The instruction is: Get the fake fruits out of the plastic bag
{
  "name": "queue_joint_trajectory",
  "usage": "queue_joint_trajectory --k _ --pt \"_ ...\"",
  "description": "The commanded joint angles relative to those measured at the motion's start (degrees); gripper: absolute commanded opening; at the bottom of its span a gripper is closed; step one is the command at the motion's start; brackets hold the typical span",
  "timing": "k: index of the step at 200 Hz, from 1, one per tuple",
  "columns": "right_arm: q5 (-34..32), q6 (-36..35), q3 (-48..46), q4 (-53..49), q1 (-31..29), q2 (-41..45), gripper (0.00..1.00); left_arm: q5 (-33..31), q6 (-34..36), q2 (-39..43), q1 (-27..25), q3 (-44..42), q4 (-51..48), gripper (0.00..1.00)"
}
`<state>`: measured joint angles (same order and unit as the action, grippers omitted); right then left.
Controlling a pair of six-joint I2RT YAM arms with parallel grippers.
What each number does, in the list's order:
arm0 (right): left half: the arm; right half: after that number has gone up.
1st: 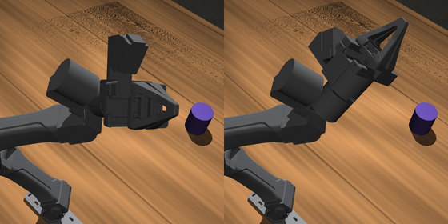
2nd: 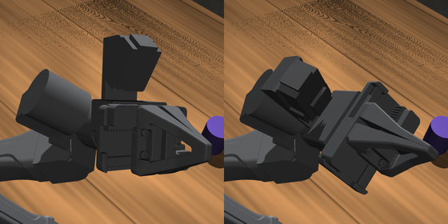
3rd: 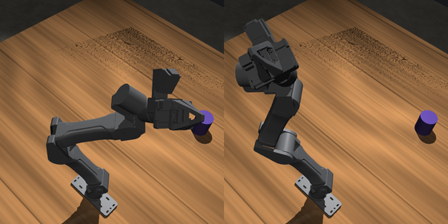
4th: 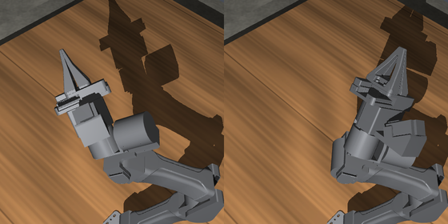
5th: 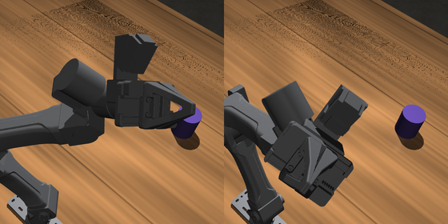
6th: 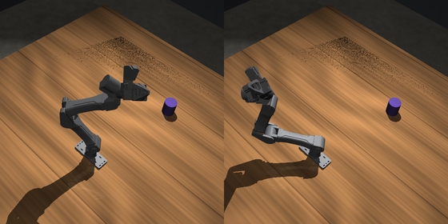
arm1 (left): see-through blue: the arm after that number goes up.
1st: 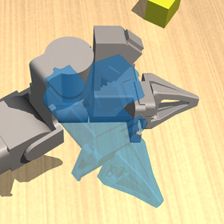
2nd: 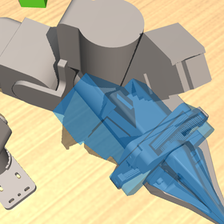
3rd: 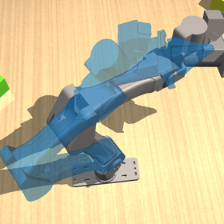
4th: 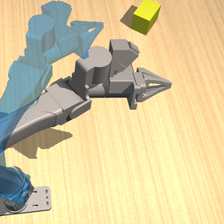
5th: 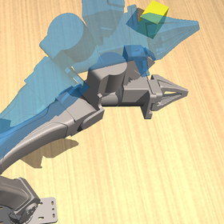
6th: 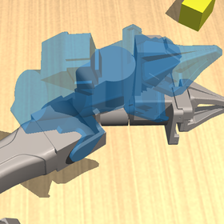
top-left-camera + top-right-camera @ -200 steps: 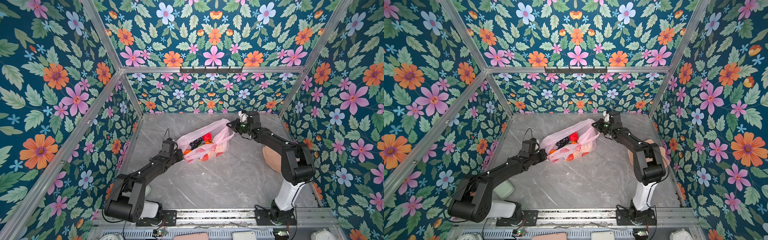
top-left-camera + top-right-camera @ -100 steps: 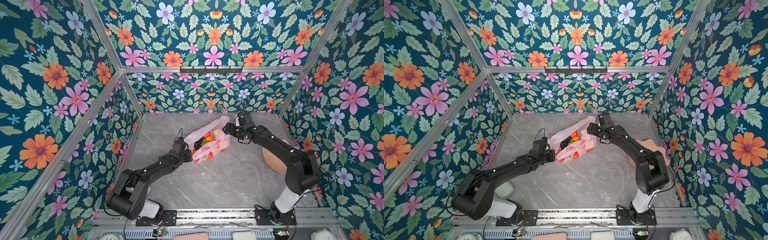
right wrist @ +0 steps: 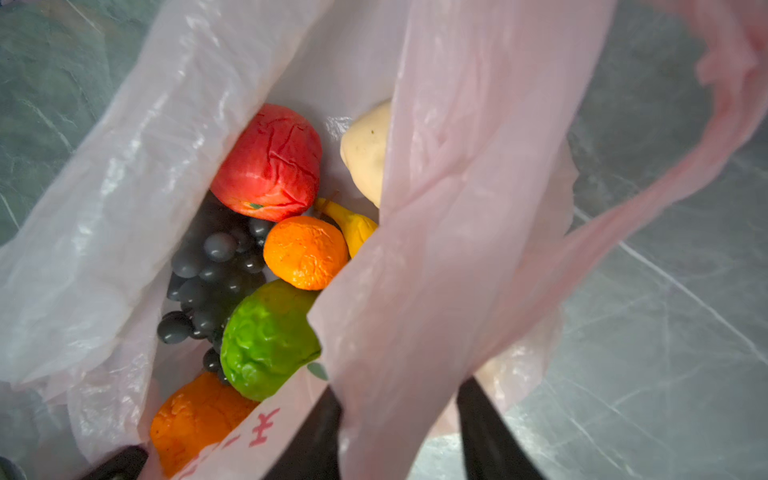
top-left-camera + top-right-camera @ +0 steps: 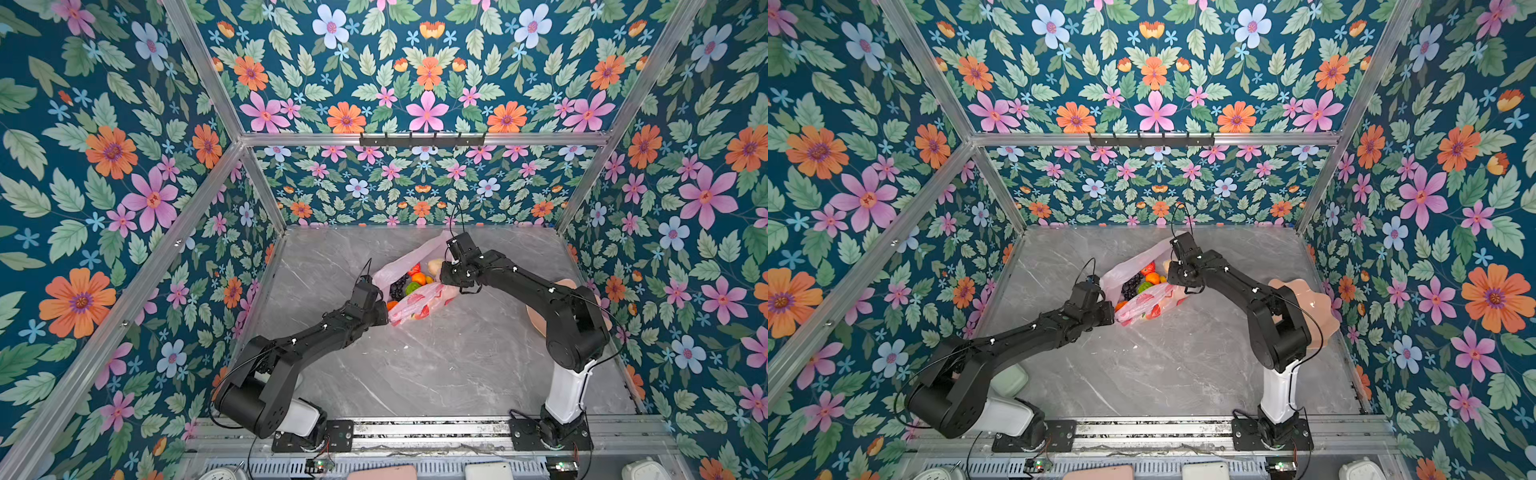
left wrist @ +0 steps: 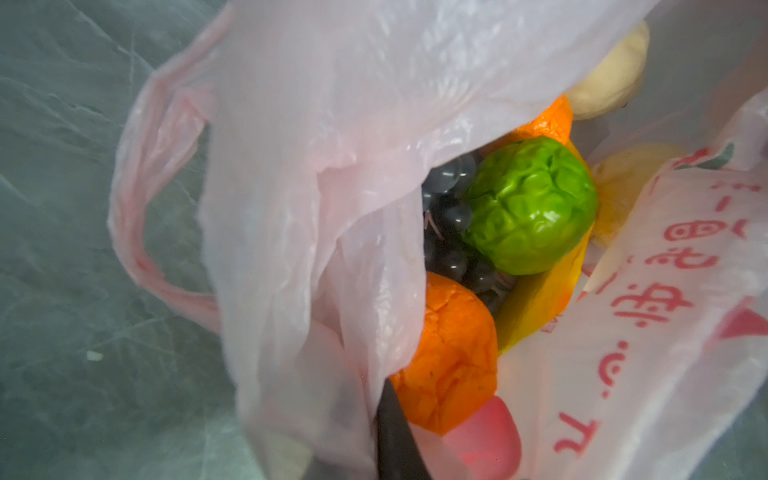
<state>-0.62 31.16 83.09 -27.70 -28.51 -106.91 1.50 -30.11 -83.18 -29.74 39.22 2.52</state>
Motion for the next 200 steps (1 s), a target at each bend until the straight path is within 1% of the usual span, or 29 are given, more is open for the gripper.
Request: queue_joint_trajectory --k 1,8,15,28,33,37,44,50,59,77,91,104,125,133,142,149,159,165,172,186,200 --pt "1.0 -0.5 -5.7 5.0 1.3 4.0 0.12 -3.2 -3.1 -0.2 0.0 -0.1 -0.4 0.14" --pt "3.9 1.0 -9.2 8.2 2.8 5.9 0.05 -4.1 -4.1 -0.1 0.0 -0.4 -0.2 0.14" --pt "7.5 3.0 -13.1 12.2 4.6 7.9 0.00 -4.8 -5.2 0.2 0.1 -1.0 0.4 0.14" --pt "14.3 6.4 -20.8 21.2 8.5 11.3 0.00 -5.0 -7.2 0.9 0.4 -2.2 1.9 0.15" --pt "17.3 7.5 -23.6 24.9 9.7 11.4 0.00 -4.8 -7.8 1.0 0.6 -2.6 2.5 0.15" --pt "19.6 8.4 -25.5 28.1 10.8 13.5 0.00 -4.5 -8.2 1.0 0.7 -2.9 2.9 0.15" --pt "23.3 9.8 -28.6 32.7 12.3 14.1 0.00 -3.8 -8.6 1.0 0.9 -3.3 3.5 0.16" --pt "25.5 10.9 -30.6 35.1 13.3 14.1 0.00 -3.2 -8.8 0.8 1.0 -3.5 3.5 0.20" --pt "26.9 11.9 -32.3 36.8 14.1 13.8 0.00 -2.1 -8.8 0.7 1.1 -3.5 3.1 0.26" --pt "27.0 11.2 -33.7 36.7 14.0 13.2 0.00 -0.7 -7.4 2.0 1.0 -4.3 1.8 0.45" --pt "26.2 11.1 -34.5 36.4 14.1 13.7 0.00 -1.1 -5.1 4.5 1.1 -4.0 -1.5 0.60" --pt "24.4 10.0 -34.4 34.9 14.1 15.0 0.00 -2.9 -2.4 7.4 1.1 -2.7 -6.2 0.71" --pt "21.6 8.1 -33.0 30.7 14.1 16.0 0.00 -6.2 3.6 11.0 1.1 1.0 -13.7 0.85" --pt "20.7 7.4 -32.3 29.0 14.0 16.0 0.00 -7.4 6.3 10.4 1.0 3.7 -18.2 0.88" --pt "20.3 6.8 -31.8 28.0 14.0 16.0 0.00 -9.9 8.8 7.6 0.7 9.7 -25.8 0.89" --pt "20.0 6.5 -31.6 27.6 14.0 16.0 0.00 -13.4 10.4 5.0 -0.4 14.3 -31.8 0.91" --pt "19.9 6.3 -31.5 27.5 14.1 16.1 0.00 -19.0 12.4 2.8 -3.1 19.2 -36.1 0.93" --pt "19.8 6.2 -31.5 27.3 14.0 16.2 0.00 -21.6 13.2 2.2 -4.5 21.0 -37.1 0.93" --pt "19.8 6.2 -31.5 27.3 14.1 16.2 0.00 -22.8 14.1 1.7 -5.1 23.0 -37.3 0.94" --pt "19.6 6.4 -32.0 27.7 14.1 16.6 0.00 -23.0 16.2 0.9 -5.2 25.1 -34.0 0.95" --pt "19.5 6.5 -32.3 28.0 14.1 16.7 0.00 -20.9 18.6 -2.4 -5.2 28.4 -32.1 0.96"
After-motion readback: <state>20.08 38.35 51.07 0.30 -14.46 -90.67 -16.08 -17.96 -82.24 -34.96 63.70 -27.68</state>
